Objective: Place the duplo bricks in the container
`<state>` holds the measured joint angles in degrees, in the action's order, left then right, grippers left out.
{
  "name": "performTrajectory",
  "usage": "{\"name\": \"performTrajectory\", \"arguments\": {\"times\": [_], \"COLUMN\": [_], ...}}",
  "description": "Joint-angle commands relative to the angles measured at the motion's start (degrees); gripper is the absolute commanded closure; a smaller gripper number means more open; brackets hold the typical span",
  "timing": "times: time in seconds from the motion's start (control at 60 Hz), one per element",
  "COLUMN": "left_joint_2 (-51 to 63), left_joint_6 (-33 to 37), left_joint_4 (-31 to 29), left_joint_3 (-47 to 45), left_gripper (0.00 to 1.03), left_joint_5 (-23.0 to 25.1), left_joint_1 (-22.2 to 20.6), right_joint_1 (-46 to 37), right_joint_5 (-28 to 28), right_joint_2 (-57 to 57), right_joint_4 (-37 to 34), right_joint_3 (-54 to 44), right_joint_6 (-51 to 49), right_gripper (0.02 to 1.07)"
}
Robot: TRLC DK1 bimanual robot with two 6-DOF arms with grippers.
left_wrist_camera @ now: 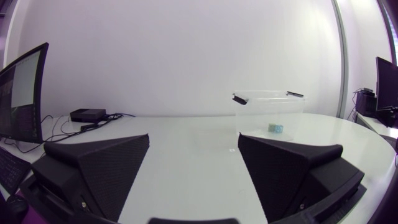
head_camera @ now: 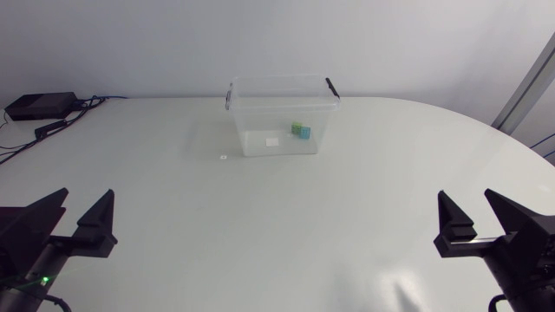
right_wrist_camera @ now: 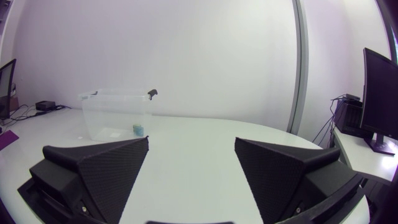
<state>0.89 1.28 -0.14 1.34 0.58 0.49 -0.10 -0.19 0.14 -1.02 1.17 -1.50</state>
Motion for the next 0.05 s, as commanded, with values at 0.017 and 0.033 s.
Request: {"name": "performTrajectory", "arguments": {"times": [0.017,0.033], "left_joint_2": [-0.89,-0.89], "left_joint_6": [-1.28,-1.28], "left_joint_4": [0.14,0.14], "left_joint_3": [-1.34,-1.34], "left_gripper": [0.03,0.03], "left_joint_5": [-0.58,-0.58], "left_joint_1": [-0.49,-0.49], "right_joint_1": [0.10,0.10], "right_joint_5": [0.19,0.19], "right_joint_2": [-0.14,-0.14], "right_joint_4": [1.02,1.02], "right_joint_3": [-1.17,-1.17], "right_joint_6": [1.50,1.50], "right_gripper": [0.07,0.07]}}
